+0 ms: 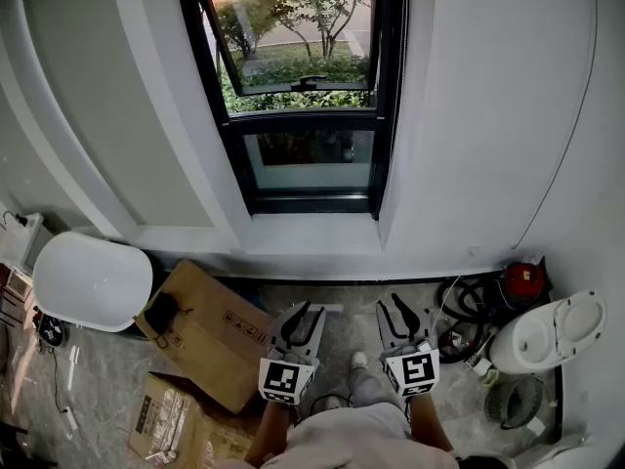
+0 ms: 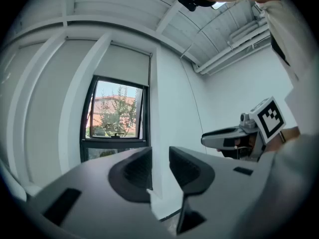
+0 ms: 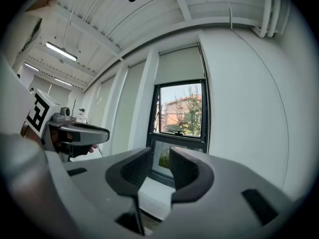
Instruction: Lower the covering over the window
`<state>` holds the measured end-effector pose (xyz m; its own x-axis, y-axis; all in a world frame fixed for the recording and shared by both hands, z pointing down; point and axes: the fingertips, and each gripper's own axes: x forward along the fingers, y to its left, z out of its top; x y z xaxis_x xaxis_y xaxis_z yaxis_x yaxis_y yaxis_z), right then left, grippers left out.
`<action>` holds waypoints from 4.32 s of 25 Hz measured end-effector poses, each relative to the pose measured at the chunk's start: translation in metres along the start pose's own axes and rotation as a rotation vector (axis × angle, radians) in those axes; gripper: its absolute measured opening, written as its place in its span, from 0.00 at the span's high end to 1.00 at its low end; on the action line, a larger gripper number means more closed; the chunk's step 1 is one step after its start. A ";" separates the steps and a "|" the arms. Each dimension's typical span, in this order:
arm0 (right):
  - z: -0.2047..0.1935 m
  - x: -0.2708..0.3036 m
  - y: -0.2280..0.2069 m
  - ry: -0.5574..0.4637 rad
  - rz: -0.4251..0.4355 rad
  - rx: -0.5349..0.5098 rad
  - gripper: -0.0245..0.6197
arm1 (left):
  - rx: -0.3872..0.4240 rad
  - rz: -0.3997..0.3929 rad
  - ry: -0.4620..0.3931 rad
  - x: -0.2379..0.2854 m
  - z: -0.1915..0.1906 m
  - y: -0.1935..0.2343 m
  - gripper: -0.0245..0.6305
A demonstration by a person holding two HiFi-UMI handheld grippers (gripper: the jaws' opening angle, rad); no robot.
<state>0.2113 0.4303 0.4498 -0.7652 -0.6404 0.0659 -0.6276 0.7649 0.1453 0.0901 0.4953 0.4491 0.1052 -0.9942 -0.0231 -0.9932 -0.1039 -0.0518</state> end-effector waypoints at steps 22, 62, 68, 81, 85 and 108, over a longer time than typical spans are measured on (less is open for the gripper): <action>-0.008 0.136 -0.070 -0.008 0.035 0.027 0.80 | 0.013 0.026 0.025 0.130 -0.017 0.063 0.82; -0.027 0.310 -0.185 0.016 0.049 0.081 0.82 | 0.012 0.042 0.062 0.320 -0.034 0.141 0.85; -0.025 0.339 -0.192 0.023 0.029 0.067 0.83 | 0.001 0.031 0.053 0.345 -0.039 0.166 0.85; -0.017 0.429 -0.207 0.038 -0.043 0.070 0.83 | 0.002 -0.070 0.061 0.417 -0.045 0.231 0.86; -0.014 0.454 -0.207 0.044 -0.050 0.066 0.83 | -0.003 -0.084 0.054 0.434 -0.043 0.252 0.86; -0.013 0.522 -0.275 0.086 -0.302 0.037 0.83 | -0.020 -0.351 -0.007 0.552 -0.038 0.277 0.86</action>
<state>-0.0141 -0.1150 0.4571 -0.5294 -0.8414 0.1085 -0.8307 0.5401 0.1349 -0.1286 -0.0834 0.4603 0.4405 -0.8976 -0.0144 -0.8973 -0.4397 -0.0380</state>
